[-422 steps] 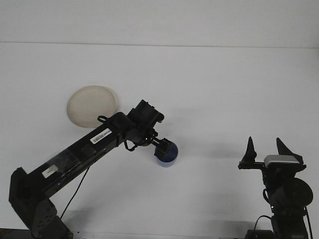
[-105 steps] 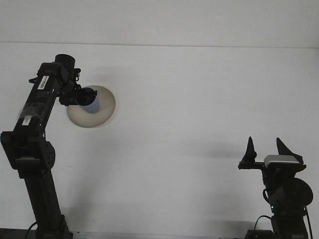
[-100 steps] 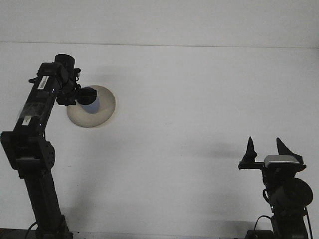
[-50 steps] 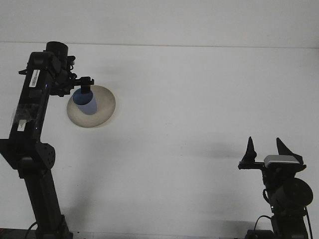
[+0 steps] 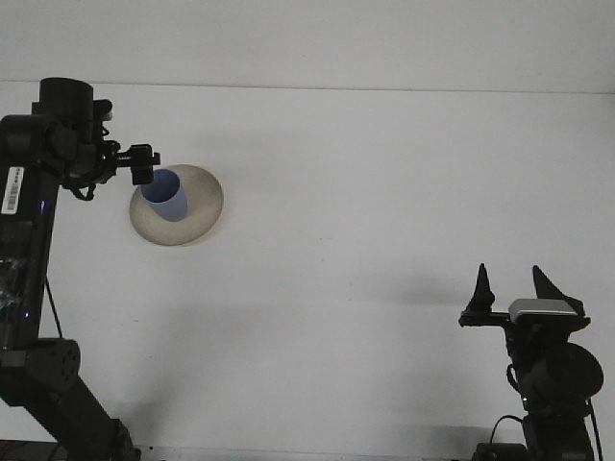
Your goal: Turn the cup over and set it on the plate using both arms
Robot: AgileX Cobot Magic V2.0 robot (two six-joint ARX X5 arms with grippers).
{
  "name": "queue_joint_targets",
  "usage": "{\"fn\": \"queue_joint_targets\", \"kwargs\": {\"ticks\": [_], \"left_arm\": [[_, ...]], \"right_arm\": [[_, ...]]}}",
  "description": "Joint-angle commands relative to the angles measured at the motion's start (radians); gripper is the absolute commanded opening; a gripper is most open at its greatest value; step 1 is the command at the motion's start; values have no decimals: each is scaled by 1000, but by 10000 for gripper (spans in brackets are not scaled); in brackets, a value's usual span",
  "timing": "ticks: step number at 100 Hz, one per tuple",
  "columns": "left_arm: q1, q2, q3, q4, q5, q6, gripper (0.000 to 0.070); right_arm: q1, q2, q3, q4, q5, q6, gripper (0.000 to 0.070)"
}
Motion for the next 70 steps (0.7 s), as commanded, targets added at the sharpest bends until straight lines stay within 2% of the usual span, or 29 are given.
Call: {"fn": "queue_joint_targets", "kwargs": {"ticks": [1, 46, 70], "left_arm": [[-1, -34, -58, 15, 1, -14, 473], [-58, -635, -712, 404, 0, -54, 473], [-113, -962, -1085, 721, 0, -55, 473]], "right_arm": [[1, 2, 3, 11, 3, -5, 575], [1, 2, 3, 11, 2, -4, 575], [1, 2, 3, 11, 2, -5, 575]]}}
